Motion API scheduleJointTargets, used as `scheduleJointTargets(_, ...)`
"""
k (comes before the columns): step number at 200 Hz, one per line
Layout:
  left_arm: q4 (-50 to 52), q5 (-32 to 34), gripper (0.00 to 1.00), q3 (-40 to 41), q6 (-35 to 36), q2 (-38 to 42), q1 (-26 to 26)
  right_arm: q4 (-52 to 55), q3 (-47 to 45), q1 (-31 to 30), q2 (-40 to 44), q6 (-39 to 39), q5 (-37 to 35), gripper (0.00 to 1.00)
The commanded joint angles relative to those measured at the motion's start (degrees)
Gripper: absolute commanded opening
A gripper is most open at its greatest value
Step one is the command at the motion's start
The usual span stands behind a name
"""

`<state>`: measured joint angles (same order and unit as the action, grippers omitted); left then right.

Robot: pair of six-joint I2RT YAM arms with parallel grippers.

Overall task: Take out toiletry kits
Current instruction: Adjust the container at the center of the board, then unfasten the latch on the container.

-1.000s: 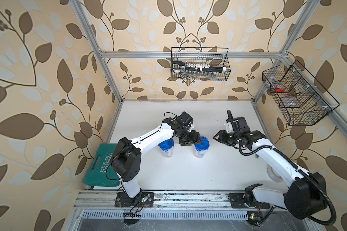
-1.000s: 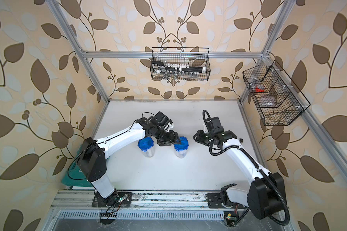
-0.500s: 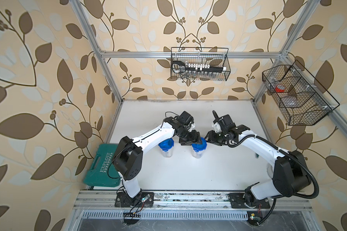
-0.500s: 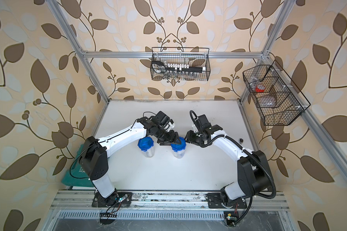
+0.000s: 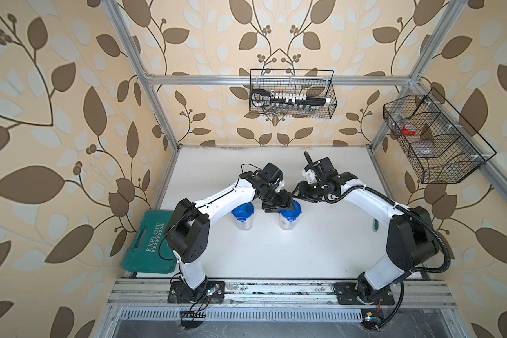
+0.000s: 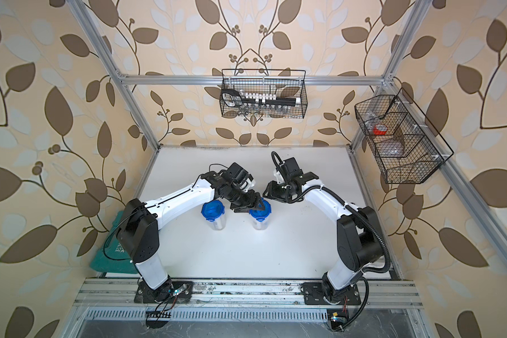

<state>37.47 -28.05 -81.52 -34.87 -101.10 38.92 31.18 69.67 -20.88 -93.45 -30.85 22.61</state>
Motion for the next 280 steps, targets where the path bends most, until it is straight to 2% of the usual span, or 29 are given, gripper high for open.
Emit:
scheduleJointTargets(1, -1.14, 0.42, 0.71, 1.48, -1.46, 2.13, -0.71, -3.75, -3.34, 3.65, 4.66, -1.19, 5.22, 0.45)
scheduleJointTargets(20, -1.87, -0.33, 0.7, 2.23, -1.66, 2.14, -0.93, -12.76, -12.19, 7.89, 11.07, -4.97, 15.08, 0.42)
scheduleJointTargets(56, -2.31, -0.57, 0.66, 3.58, -2.18, 1.68, -1.13, -23.55, -26.59, 13.29, 20.01, -12.15, 29.16, 0.39)
scheduleJointTargets(90, -2.58, -1.04, 0.64, 4.8, -2.56, 1.71, -1.16, -36.04, -37.16, 14.73, 23.8, -21.8, 36.97, 0.39)
scheduleJointTargets(104, -2.35, -0.86, 0.64, 5.09, -2.48, 1.78, -1.12, -43.21, -40.59, 14.73, 23.24, -26.63, 39.05, 0.42)
scheduleJointTargets(118, -2.32, -0.62, 0.64, 5.72, -2.47, 2.03, -1.13, -51.11, -43.39, 14.74, 21.44, -31.18, 40.57, 0.47)
scheduleJointTargets(170, -1.97, -0.5, 0.62, 7.68, -2.92, 2.46, -1.14, -68.79, -47.25, 14.23, 15.47, -40.54, 42.5, 0.48)
scheduleJointTargets(194, -1.79, -0.23, 0.61, 8.12, -2.66, 2.38, -1.18, -70.38, -46.29, 13.11, 13.47, -41.16, 42.58, 0.48)
scheduleJointTargets(280, -1.3, 0.18, 0.59, 8.33, -2.68, 1.96, -1.15, -74.8, -43.29, 11.92, 5.89, -42.65, 41.77, 0.4)
